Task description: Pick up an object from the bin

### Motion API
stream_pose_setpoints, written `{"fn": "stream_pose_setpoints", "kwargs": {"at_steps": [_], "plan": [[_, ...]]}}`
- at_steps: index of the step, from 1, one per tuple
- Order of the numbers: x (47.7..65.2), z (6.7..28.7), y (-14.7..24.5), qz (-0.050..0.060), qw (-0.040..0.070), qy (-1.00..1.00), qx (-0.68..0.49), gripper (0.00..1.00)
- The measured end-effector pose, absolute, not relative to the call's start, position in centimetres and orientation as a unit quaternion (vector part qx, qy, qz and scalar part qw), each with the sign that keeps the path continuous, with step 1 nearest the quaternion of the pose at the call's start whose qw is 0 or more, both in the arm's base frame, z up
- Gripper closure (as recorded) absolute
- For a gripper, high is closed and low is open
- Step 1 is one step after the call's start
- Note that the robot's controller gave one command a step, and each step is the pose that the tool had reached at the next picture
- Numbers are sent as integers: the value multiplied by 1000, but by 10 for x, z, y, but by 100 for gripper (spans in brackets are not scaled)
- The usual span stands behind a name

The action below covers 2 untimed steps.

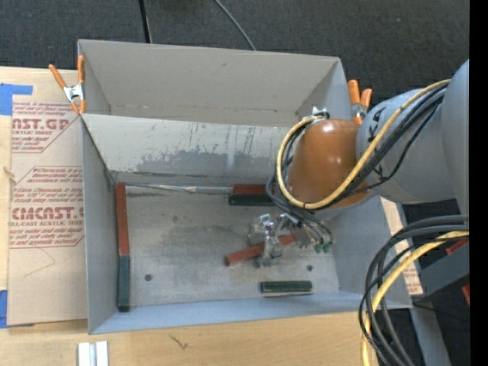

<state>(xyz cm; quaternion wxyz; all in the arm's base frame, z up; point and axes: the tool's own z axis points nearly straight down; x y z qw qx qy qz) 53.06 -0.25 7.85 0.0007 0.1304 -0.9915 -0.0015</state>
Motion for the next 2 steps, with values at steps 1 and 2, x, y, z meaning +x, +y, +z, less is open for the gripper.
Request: {"fn": "stream_pose_setpoints", "kwargs": {"at_steps": [1, 2], "plan": [[534, 78, 5, -1, 0, -995, 100, 100], [497, 220, 24, 0, -1, -962, 274, 100]]}}
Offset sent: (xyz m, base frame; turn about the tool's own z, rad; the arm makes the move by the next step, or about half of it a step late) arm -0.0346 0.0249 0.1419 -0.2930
